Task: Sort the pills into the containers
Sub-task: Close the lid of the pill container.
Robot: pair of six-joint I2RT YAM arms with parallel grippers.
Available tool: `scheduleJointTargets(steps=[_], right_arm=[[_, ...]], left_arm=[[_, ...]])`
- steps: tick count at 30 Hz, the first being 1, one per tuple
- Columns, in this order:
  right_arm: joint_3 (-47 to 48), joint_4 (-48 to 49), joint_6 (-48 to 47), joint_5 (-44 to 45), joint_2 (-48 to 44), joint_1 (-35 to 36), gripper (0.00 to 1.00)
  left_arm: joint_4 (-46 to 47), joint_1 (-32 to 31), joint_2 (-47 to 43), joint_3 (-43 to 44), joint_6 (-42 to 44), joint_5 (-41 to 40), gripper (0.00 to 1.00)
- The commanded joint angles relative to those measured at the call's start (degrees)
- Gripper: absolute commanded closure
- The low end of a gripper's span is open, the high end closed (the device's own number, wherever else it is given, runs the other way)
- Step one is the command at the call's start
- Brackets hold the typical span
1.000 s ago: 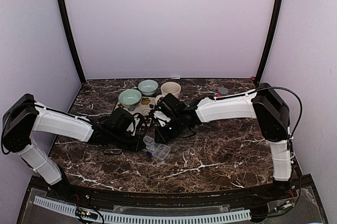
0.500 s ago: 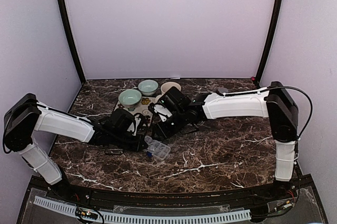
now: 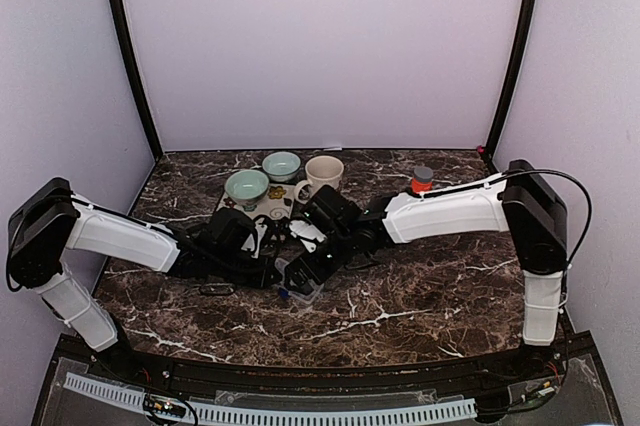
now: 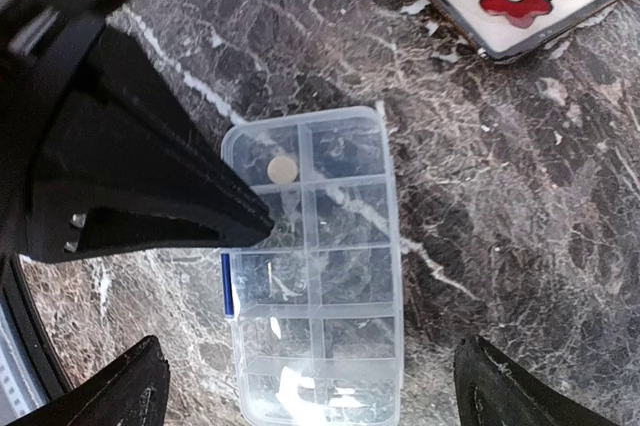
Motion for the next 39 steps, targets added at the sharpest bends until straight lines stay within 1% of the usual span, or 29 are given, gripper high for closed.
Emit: scheduleJointTargets(steps=[1,6,17,39], right_arm=[[-1.5,3.7,-2.5,2.7,-2.6,2.0,0.0],[-2.4,5.9,-3.3,3.9,-2.5,3.1,0.0],[-0.7,7.0,-5.0,5.4,0.7,3.4,0.0],[0.8,8.5,-7.1,4.0,5.3,3.5,0.0]], left_arm=[[-2.7,0.8,1.0,-1.7,-0.6,0.9,0.99],[-2.7,1.2,1.3,-1.5,-0.6,1.2,1.0],[-2.7,1.5,1.5,-1.4,-0.6,1.7,1.0],[-3.0,2.5,1.8,-0.9,-0.9,2.9,1.0]])
